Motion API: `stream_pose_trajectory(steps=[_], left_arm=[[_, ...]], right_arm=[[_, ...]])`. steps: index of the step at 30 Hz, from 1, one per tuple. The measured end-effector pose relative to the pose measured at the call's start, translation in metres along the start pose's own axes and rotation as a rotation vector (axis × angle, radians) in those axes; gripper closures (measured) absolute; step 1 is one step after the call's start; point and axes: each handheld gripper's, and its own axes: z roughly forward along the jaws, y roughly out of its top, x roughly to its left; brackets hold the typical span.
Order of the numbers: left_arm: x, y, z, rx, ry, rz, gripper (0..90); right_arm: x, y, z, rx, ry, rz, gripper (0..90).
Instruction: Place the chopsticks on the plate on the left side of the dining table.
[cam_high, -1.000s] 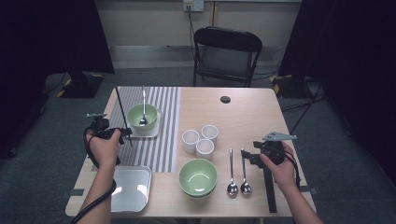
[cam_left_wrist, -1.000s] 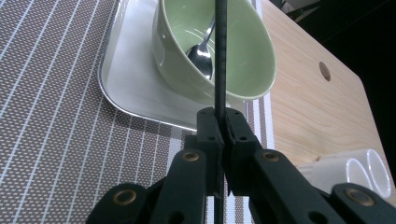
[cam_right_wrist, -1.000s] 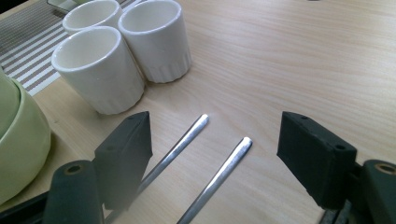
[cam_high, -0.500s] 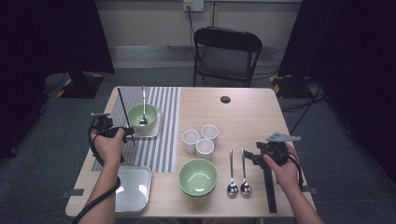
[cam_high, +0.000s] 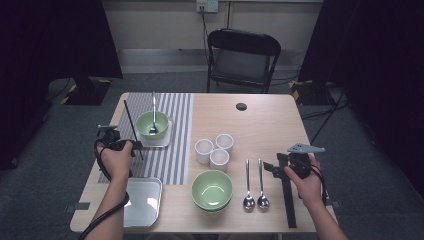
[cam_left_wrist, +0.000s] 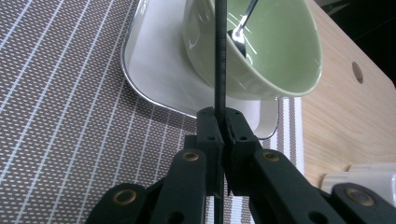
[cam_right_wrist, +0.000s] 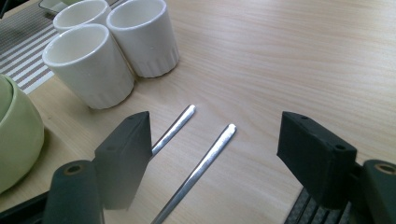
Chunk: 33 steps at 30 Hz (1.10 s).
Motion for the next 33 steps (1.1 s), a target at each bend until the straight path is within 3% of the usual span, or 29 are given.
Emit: stream_pose_trajectory(steps=[2,3,4,7,10,14,15,16,22,23,27,32,33], left_arm=[[0.001,-0.001,0.002,0.002,0.0,-0.009,86.6],[0.002,-0.001,0.003,0.005,0.019,-0.001,86.6],[0.002,-0.002,0.005,-0.003,0.003,-0.027,86.6],[0.007,-0.002,0.007,0.014,0.009,-0.022,86.6],[0.009,-0.002,0.01,0.013,0.023,-0.048,86.6],[0.012,-0.002,0.012,0.017,0.011,-0.058,86.5],[0.013,-0.002,0.012,0.02,0.027,-0.053,86.5],[0.014,-0.002,0.012,0.019,0.017,-0.041,86.5],[0.015,-0.001,0.011,0.021,0.017,-0.063,86.4],[0.017,0.0,0.01,0.036,0.022,-0.043,86.4],[0.014,0.0,0.011,0.031,0.024,-0.062,86.4],[0.01,0.001,0.012,0.04,0.034,-0.046,86.3],[0.009,0.001,0.014,0.036,0.029,-0.06,86.3]], right_arm=[[-0.001,0.0,-0.002,-0.004,-0.003,0.002,25.4],[-0.001,0.0,-0.002,-0.007,-0.007,0.004,25.3],[-0.001,0.0,-0.002,-0.007,-0.008,0.004,25.4],[-0.001,0.0,-0.002,-0.007,-0.006,0.004,25.3],[-0.001,0.0,-0.002,-0.006,-0.004,0.003,25.3],[-0.003,-0.001,-0.002,-0.006,-0.005,0.011,25.3],[-0.003,-0.001,-0.002,-0.006,-0.006,0.013,25.3],[-0.004,-0.001,-0.002,-0.006,-0.007,0.014,25.4],[-0.003,0.0,0.0,-0.009,0.002,0.014,25.4],[-0.003,0.0,0.0,-0.008,0.005,0.014,25.3],[-0.002,0.001,0.002,-0.004,0.007,0.014,25.4],[-0.002,0.001,0.002,-0.008,0.007,0.015,25.3],[-0.003,0.001,0.002,-0.008,0.006,0.015,25.3]])
